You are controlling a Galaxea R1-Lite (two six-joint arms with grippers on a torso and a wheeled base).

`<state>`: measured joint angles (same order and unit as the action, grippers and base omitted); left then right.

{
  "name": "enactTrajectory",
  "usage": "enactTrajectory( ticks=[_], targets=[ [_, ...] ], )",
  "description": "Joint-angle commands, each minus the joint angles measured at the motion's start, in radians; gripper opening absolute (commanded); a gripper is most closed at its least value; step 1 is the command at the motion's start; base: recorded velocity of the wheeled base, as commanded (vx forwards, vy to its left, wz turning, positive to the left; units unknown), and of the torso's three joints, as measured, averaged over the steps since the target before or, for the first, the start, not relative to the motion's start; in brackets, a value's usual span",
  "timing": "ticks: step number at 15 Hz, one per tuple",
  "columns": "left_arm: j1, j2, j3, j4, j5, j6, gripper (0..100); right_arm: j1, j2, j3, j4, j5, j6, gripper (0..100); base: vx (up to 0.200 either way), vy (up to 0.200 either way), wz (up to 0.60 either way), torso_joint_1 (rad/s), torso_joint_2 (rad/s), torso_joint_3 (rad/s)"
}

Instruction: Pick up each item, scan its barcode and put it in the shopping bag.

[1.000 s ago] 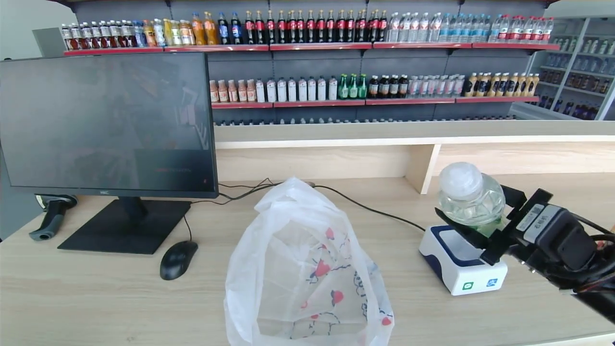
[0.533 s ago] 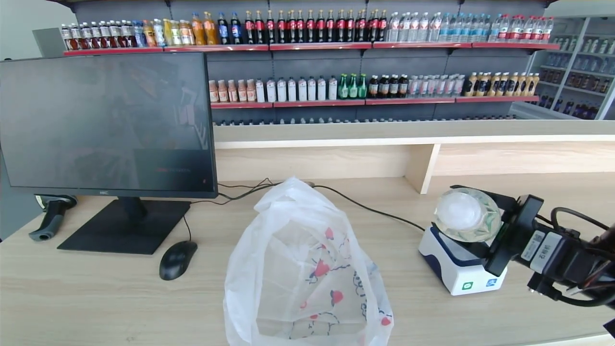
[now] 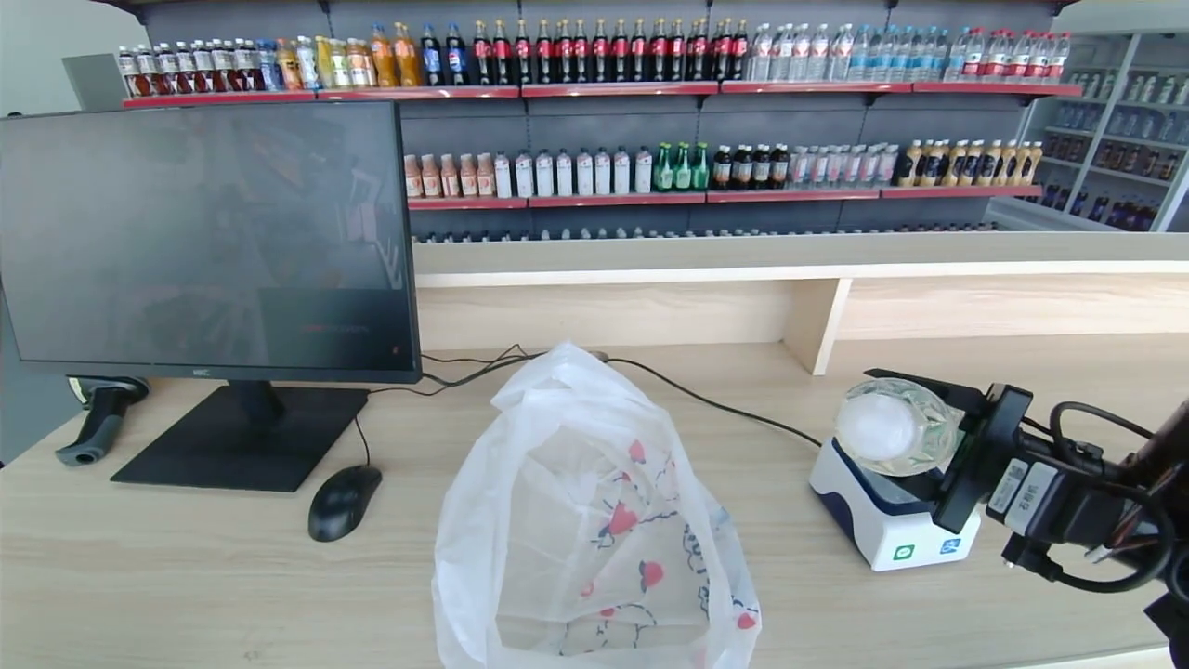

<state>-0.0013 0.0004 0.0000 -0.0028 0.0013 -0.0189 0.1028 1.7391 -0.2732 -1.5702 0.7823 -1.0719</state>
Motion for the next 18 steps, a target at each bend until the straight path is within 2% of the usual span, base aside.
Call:
enactTrajectory(
  ticks=[1, 2, 3, 18],
  targets=[
    [0.000, 0.000, 0.000, 0.000, 0.000, -0.001, 100, 0.043, 0.017, -0.003, -0.001, 0.005, -0.011, 0, 0.000, 0.000, 0.00, 0.000, 0.00, 0.000],
    [0.000, 0.000, 0.000, 0.000, 0.000, -0.001, 100, 0.083, 0.042, -0.017, -0.001, 0.005, -0.022, 0, 0.000, 0.000, 0.00, 0.000, 0.00, 0.000],
    [0.000, 0.000, 0.000, 0.000, 0.000, 0.001, 100, 0.084, 0.049, -0.031, -0.001, 0.006, -0.023, 0, 0.000, 0.000, 0.00, 0.000, 0.00, 0.000],
    [0.000, 0.000, 0.000, 0.000, 0.000, 0.001, 100, 0.046, 0.056, -0.020, -0.001, 0.009, -0.023, 0, 0.000, 0.000, 0.00, 0.000, 0.00, 0.000]
  ],
)
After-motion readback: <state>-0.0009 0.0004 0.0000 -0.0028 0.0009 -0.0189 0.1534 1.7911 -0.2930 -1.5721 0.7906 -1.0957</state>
